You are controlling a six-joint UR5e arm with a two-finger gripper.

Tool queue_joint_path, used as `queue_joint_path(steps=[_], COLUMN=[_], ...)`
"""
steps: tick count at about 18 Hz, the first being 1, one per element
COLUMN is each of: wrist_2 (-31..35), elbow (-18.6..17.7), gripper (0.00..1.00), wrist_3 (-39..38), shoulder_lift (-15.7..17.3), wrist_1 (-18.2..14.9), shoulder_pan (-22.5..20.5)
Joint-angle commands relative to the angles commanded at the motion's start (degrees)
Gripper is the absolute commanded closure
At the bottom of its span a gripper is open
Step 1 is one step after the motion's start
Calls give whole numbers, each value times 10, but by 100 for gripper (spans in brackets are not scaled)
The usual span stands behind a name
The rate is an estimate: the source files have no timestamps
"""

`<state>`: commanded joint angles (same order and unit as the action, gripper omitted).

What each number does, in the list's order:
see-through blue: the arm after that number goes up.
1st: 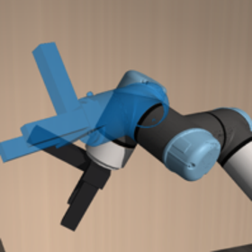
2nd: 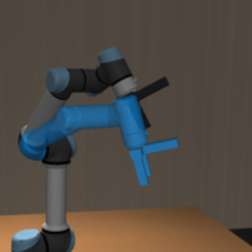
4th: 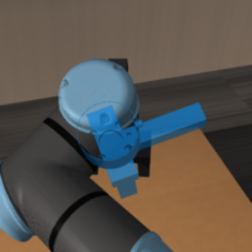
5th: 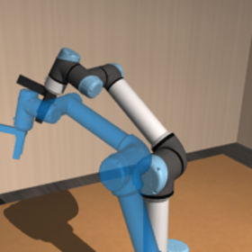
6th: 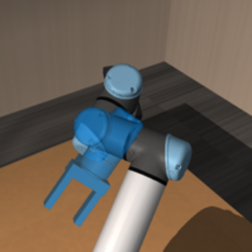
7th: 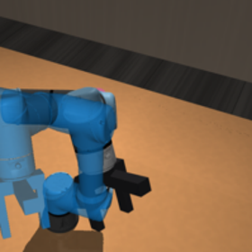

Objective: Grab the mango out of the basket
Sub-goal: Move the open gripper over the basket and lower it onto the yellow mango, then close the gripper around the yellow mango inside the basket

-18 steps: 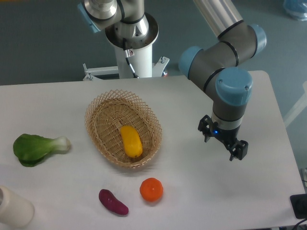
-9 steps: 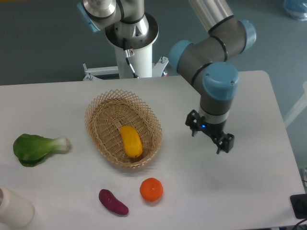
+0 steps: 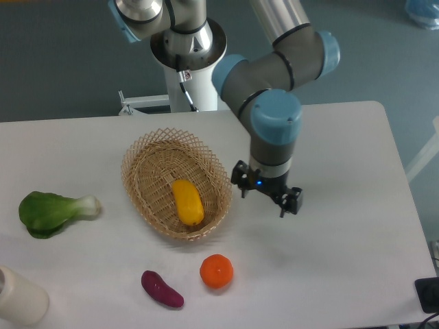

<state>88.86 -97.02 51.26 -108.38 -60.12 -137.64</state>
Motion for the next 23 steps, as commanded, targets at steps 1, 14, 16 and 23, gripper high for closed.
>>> queue_joint_path(steps=[1, 14, 16, 23], wrist_2=[-3, -2, -2, 3], elbow=[-12, -105, -102, -100], gripper=[0, 0, 0, 0], wrist_3=[-15, -174, -195, -233], shoulder_lift=[6, 24, 16, -24], wrist_1=[1, 11, 11, 53], shoulder_pan=[8, 59, 60, 87])
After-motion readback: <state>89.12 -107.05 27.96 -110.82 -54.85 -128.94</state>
